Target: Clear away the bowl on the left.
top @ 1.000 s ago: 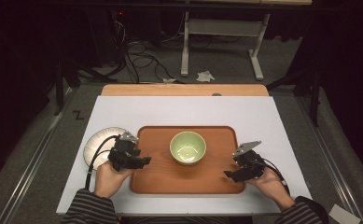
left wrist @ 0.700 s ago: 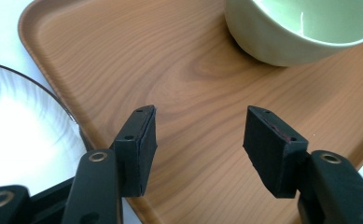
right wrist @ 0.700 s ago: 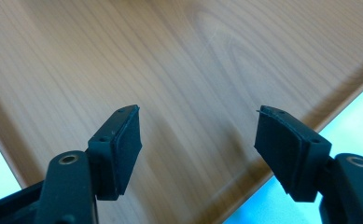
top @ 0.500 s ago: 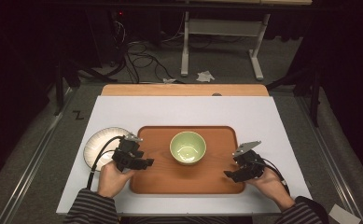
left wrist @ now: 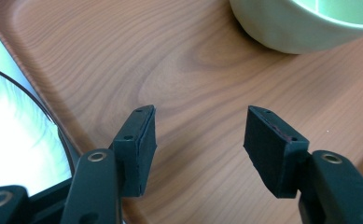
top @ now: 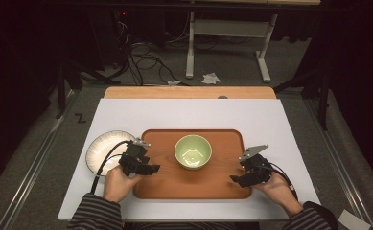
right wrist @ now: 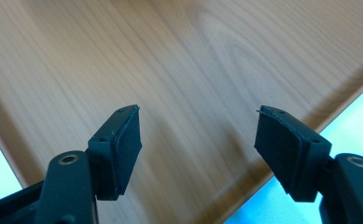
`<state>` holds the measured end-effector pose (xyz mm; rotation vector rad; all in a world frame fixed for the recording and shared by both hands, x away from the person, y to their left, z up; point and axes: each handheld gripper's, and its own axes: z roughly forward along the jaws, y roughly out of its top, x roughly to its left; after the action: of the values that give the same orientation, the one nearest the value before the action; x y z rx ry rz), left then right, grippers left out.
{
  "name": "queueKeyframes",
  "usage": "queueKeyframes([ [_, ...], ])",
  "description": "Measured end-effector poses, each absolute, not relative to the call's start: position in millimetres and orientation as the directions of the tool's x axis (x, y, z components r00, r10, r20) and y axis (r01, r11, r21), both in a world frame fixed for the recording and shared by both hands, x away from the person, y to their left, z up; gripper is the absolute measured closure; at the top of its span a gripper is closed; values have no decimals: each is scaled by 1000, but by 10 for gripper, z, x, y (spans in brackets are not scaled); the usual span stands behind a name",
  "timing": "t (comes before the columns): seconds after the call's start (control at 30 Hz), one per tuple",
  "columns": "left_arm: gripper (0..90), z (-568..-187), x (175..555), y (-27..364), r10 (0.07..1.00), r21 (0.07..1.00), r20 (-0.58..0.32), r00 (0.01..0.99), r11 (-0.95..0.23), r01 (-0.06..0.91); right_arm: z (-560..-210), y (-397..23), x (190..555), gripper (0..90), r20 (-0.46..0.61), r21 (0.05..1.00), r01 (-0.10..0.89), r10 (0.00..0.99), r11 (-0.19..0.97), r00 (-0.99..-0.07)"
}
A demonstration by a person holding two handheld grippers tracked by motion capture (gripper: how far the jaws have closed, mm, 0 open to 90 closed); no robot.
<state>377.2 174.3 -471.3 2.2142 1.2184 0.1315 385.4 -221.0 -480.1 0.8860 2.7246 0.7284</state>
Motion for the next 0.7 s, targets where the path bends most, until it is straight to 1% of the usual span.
queueKeyframes([
  [0.7, 428, -4765, 3768, 1678, 787, 524, -192, 586, -423, 739, -4800, -2211, 3854, 329, -23, 505, 501, 591, 703, -806],
])
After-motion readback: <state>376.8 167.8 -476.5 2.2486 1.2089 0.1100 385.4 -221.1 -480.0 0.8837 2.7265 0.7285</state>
